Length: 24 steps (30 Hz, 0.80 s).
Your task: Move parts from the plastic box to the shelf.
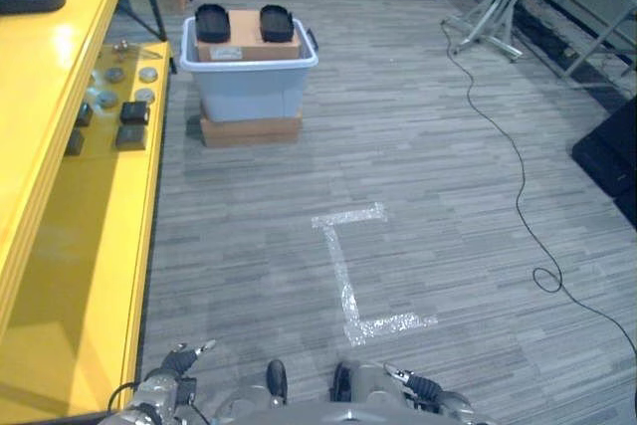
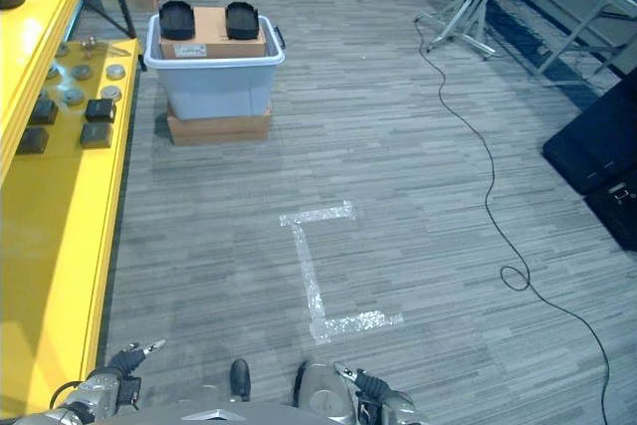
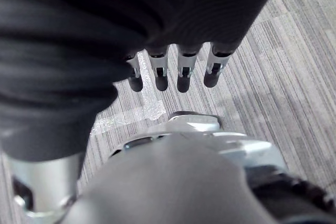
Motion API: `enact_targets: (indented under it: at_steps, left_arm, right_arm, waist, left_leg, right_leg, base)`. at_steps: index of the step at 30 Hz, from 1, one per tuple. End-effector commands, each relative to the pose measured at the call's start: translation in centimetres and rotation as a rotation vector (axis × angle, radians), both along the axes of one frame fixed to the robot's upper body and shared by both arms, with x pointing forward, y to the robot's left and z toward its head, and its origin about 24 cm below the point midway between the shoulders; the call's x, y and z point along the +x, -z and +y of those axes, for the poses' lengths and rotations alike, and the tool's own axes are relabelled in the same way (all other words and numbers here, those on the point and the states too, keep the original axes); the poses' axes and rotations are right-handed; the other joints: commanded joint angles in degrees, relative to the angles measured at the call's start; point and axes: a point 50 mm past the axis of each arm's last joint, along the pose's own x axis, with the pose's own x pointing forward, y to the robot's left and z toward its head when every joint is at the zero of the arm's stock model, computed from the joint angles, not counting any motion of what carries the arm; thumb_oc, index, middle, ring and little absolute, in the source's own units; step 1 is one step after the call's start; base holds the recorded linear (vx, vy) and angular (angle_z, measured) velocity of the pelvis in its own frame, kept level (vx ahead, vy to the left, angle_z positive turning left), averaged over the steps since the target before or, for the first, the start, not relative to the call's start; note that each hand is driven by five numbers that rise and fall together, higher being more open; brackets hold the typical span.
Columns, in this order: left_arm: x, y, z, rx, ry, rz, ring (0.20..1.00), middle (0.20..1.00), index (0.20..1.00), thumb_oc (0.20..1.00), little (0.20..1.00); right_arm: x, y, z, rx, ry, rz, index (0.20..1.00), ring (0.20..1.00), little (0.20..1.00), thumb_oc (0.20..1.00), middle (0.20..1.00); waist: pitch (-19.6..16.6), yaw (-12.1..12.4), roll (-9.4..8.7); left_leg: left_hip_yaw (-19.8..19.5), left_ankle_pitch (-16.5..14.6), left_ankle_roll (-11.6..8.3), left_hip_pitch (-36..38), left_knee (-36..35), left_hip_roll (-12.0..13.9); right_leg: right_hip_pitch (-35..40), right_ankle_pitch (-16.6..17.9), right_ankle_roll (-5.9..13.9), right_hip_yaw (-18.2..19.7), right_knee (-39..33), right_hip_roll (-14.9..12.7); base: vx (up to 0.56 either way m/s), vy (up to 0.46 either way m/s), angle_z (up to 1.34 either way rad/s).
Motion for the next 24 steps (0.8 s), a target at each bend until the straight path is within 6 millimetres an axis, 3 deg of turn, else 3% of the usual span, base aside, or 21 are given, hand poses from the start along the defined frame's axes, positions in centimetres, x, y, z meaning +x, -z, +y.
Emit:
enact_targets:
  at_steps: [1,5,9,13,14,17,18,19,20,21,22,24]
  left_arm:
    - [1.1,-0.2,-0.8,-0.024,-0.053,-0.066,1.0,1.0,1.0,1.0,1.0]
    - [2.2,-0.4,-1.8,-0.054,-0.088,-0.098,1.0,1.0,1.0,1.0,1.0]
    - [1.6,0.0,-2.3,-0.062,-0.095,-0.048,1.0,1.0,1.0,1.0,1.0]
    - [0.0,0.6,-2.3,-0.066,-0.155,0.006,1.0,1.0,1.0,1.0,1.0]
    - [-0.5,0.7,-2.2,-0.067,-0.143,0.031,1.0,1.0,1.0,1.0,1.0]
    - [-1.2,1.0,-2.4,-0.057,-0.105,0.067,1.0,1.0,1.0,1.0,1.0]
    - [-2.1,1.2,-2.4,-0.042,-0.09,0.091,1.0,1.0,1.0,1.0,1.0]
    - [-3.1,1.5,-2.3,-0.028,-0.084,0.112,1.0,1.0,1.0,1.0,1.0]
    - [-4.4,1.8,-2.1,-0.017,-0.08,0.138,1.0,1.0,1.0,1.0,1.0]
    - [-5.2,1.8,-1.9,-0.009,-0.074,0.146,1.0,1.0,1.0,1.0,1.0]
    - [-5.6,1.9,-1.7,-0.003,-0.064,0.152,1.0,1.0,1.0,1.0,1.0]
    - [-6.0,1.9,-1.4,0.007,-0.055,0.158,1.0,1.0,1.0,1.0,1.0]
  right_arm:
    - [-2.1,0.3,-1.6,-0.084,-0.038,0.132,1.0,1.0,1.0,1.0,1.0]
    - [-3.3,0.5,-1.9,-0.114,-0.042,0.188,1.0,1.0,1.0,1.0,1.0]
    - [-3.1,0.4,-2.2,-0.123,-0.002,0.178,1.0,1.0,1.0,1.0,1.0]
    - [-1.4,-0.2,-3.1,-0.184,-0.035,0.106,1.0,1.0,1.0,1.0,1.0]
    - [-0.5,-0.7,-4.0,-0.217,-0.027,0.083,1.0,1.0,1.0,1.0,1.0]
    - [0.3,-1.2,-4.7,-0.238,0.003,0.055,1.0,1.0,1.0,1.0,1.0]
    - [1.0,-1.4,-4.9,-0.241,0.015,0.032,1.0,1.0,1.0,1.0,1.0]
    - [1.7,-1.7,-5.0,-0.24,0.016,0.014,1.0,1.0,1.0,1.0,1.0]
    - [2.3,-1.9,-5.1,-0.241,0.0,-0.008,1.0,1.0,1.0,1.0,1.0]
    - [2.6,-2.0,-5.1,-0.241,-0.022,-0.023,1.0,1.0,1.0,1.0,1.0]
    - [2.8,-2.1,-5.1,-0.244,-0.041,-0.033,1.0,1.0,1.0,1.0,1.0]
    - [3.5,-2.3,-5.0,-0.254,-0.061,-0.048,1.0,1.0,1.0,1.0,1.0]
  waist:
    - [0.3,-1.84,-1.21]
    - [-0.02,-2.4,-1.05]
    - [-1.18,-1.8,-1.83]
    - [-1.13,-1.0,-3.09]
    - [-0.58,-0.23,-3.83]
    - [0.28,1.27,-3.71]
    - [0.52,2.41,-3.16]
    - [0.77,3.78,-2.58]
    - [1.18,5.55,-1.8]
    - [1.65,6.94,-1.56]
    - [1.88,7.74,-1.87]
    - [1.61,8.59,-2.83]
  left_leg:
    - [-4.27,-7.4,2.16,-1.79,11.64,1.39]
    - [-4.8,-7.14,1.9,-0.65,11.15,2.8]
    - [-5.75,-5.97,1.36,-1.93,15.39,4.14]
    - [-6.41,-1.48,0.55,-7.95,29.92,5.16]
    - [-5.45,-0.18,0.24,-13.17,36.85,6.43]
    - [-4.62,-0.2,0.16,-15.54,34.36,6.15]
    - [-4.65,0.46,-0.03,-15.45,28.32,4.6]
    - [-5.34,1.69,-0.34,-15.98,22.7,2.69]
    - [-6.58,5.06,-1.25,-17.53,17.34,1.4]
    - [-7.5,7.88,-2.03,-20.01,16.57,0.83]
    - [-7.73,7.87,-2.13,-21.04,17.0,0.42]
    - [-6.87,4.14,-0.78,-20.4,16.79,-0.46]
  right_leg:
    - [5.01,10.39,2.82,5.99,-8.2,-0.46]
    - [6.97,9.28,1.5,7.0,-8.69,1.69]
    - [8.88,8.4,0.27,6.93,-9.86,2.63]
    - [10.12,7.76,-1.73,6.81,-10.5,2.97]
    - [11.22,7.73,-2.64,6.1,-11.2,3.04]
    - [12.97,7.12,-2.5,5.84,-12.03,3.57]
    - [13.88,6.45,-2.13,6.1,-12.49,4.28]
    - [14.87,5.77,-1.92,6.69,-12.73,5.15]
    - [16.31,4.82,-2.0,7.43,-12.92,6.51]
    - [17.37,3.94,-2.31,7.98,-12.7,7.37]
    - [17.92,3.43,-2.37,8.15,-12.53,7.37]
    - [18.26,2.97,-2.03,8.36,-12.13,6.71]
  base:
    - [0.27,-0.135,0.06]
    - [0.26,-0.218,0.34]
    - [0.25,-0.259,0.29]
    - [0.23,-0.213,0.21]
    - [0.24,-0.206,0.08]
    - [0.28,-0.07,0.19]
    - [0.35,0.079,-0.01]
    - [0.48,0.148,-0.1]
    - [0.46,0.149,-0.25]
    - [0.38,0.123,-0.34]
    - [0.26,0.106,-0.3]
    - [0.17,0.112,-0.29]
